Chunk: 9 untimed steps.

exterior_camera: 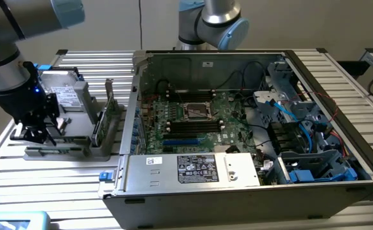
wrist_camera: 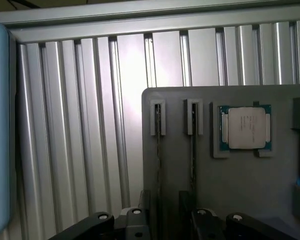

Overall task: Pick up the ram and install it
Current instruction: 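Pick up the ram and move it above insertion slot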

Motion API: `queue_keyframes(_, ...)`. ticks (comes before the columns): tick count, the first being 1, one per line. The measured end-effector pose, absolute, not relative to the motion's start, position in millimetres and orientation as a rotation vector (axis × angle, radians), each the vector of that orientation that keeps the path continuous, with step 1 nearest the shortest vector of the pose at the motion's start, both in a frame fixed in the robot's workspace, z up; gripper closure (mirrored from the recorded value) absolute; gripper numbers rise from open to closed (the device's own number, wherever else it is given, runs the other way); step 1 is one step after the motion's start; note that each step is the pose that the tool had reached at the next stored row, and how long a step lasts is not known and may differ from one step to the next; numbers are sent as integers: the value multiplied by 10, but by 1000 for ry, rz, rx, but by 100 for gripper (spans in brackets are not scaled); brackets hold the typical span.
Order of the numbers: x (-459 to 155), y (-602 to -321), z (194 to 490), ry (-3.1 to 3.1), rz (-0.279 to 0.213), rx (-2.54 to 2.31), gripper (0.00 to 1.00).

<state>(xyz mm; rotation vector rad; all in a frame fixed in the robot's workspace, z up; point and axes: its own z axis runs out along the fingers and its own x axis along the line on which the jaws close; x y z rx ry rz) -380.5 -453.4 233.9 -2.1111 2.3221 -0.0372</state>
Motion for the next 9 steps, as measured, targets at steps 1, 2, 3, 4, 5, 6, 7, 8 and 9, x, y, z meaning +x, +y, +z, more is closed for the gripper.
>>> queue_keyframes(1,-3804,-4535,2321,2322,-37,-2111,64)
queue_keyframes(2,-3803,-4537,2302,2321,-37,-2112,64)
queue_keyframes(3,-3802,-4538,2284,2321,-37,-2112,64)
queue_keyframes(4,-3802,-4539,2266,2321,-37,-2112,64)
queue_keyframes(5,-3801,-4541,2248,2320,-37,-2113,64)
queue_keyframes(6,-3801,-4543,2231,2320,-37,-2113,64)
queue_keyframes(7,-3799,-4543,2215,2319,-37,-2114,64)
queue_keyframes(8,-3793,-4544,2201,2317,-38,-2116,64)
queue_keyframes(9,-3785,-4546,2193,2315,-38,-2118,64)
